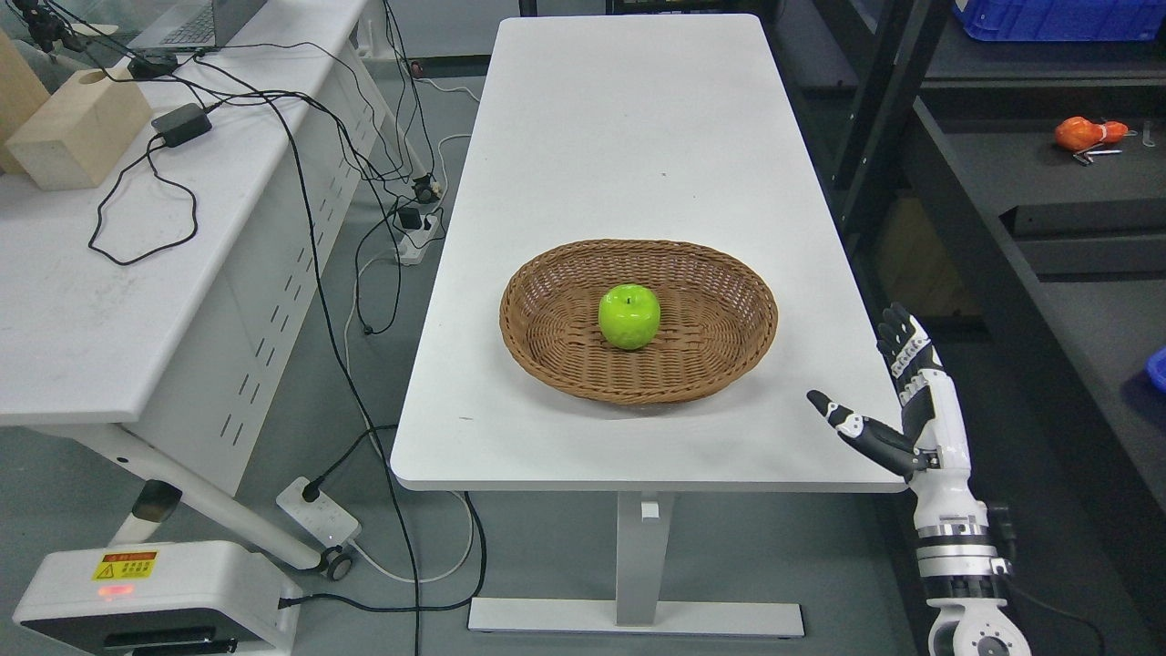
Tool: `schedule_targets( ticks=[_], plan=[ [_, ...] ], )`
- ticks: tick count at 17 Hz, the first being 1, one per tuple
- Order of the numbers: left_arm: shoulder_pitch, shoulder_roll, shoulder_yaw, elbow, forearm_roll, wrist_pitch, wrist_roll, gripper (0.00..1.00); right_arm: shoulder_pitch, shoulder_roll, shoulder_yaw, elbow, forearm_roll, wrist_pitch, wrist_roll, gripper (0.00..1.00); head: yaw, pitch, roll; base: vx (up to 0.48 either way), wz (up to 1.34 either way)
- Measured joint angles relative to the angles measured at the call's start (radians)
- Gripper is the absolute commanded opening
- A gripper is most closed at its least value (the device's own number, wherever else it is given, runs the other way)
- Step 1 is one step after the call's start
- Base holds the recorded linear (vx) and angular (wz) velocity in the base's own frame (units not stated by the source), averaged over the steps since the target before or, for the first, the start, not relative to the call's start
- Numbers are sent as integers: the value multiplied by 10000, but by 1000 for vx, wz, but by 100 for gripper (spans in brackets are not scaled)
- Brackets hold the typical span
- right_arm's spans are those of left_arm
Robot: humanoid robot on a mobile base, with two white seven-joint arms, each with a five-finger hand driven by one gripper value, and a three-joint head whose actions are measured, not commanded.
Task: Place green apple on left shelf middle layer
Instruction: 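Raise the right hand and reach it over the wicker basket rim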
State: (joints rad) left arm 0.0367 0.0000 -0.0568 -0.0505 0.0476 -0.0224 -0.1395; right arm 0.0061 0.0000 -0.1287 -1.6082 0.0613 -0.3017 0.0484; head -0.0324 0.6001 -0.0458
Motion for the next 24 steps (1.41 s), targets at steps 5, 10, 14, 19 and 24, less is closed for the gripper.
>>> schedule_targets(
  ticks=[5, 10, 14, 19, 24],
  plan=[
    [1, 0, 0, 0, 0, -19, 7, 100, 92, 0, -130, -102, 0, -178, 64, 100, 0, 0, 0, -6, 0],
    [2, 0, 0, 0, 0, -25, 9, 100, -10, -684, -212, -425, 283, -946, 568, 100, 0, 1, 0, 0, 0],
    [3, 0, 0, 0, 0, -25, 9, 100, -370, -2129, -160, -619, 2886, -1921, 752, 100, 0, 0, 0, 3, -3],
    [0, 1, 0, 0, 0, -27, 5, 100, -679, -3295, -37, -781, 4653, -3033, 792, 100, 0, 1, 0, 10, -4],
    [1, 0, 0, 0, 0, -30, 6, 100, -1485, -3786, 720, -806, 5861, -2571, 1887, 100, 0, 0, 0, 0, 0]
  ],
)
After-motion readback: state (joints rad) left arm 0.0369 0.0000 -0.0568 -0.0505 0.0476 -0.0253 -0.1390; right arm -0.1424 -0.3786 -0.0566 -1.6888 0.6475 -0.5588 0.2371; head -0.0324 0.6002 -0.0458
